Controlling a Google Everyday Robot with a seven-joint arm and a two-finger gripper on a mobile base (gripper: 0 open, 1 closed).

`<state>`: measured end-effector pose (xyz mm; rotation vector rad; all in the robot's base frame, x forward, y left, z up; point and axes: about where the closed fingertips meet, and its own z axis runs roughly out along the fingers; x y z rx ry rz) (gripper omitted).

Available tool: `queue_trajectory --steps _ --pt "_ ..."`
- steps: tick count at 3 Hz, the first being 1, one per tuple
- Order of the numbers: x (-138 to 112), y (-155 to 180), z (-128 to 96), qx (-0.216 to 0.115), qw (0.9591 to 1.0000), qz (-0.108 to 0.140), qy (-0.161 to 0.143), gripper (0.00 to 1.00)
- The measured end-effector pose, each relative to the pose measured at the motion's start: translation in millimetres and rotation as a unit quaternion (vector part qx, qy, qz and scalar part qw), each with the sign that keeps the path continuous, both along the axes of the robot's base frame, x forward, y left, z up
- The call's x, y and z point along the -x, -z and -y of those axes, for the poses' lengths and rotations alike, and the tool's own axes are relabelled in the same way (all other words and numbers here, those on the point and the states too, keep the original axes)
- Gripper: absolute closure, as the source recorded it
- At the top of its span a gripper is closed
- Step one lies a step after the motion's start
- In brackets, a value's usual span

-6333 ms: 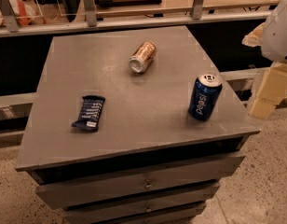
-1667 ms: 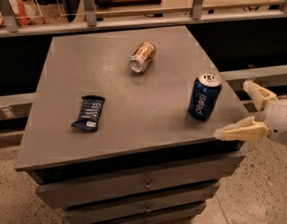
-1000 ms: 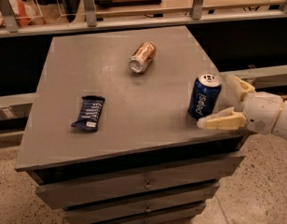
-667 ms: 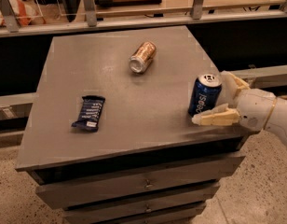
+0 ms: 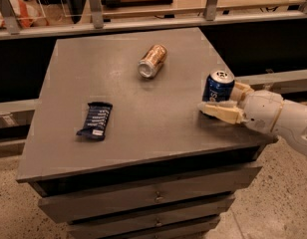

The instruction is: Pick pepsi can

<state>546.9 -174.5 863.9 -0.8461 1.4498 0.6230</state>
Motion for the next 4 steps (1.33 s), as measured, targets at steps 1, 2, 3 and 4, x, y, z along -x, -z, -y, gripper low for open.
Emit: queue_trajectory --steps 1,2,3,4 --pt "-8 -8 -7 0.001 0.9999 -0.017 0.0 0.65" --pt "-13 -28 -16 -0.005 0.9998 -0.02 -0.005 0.87" --pt "-19 -57 -29 -0.019 0.9986 0.013 -0.048 1.0" --pt "-27 -80 -41 -0.036 0.9917 0.041 -0.116 1.0"
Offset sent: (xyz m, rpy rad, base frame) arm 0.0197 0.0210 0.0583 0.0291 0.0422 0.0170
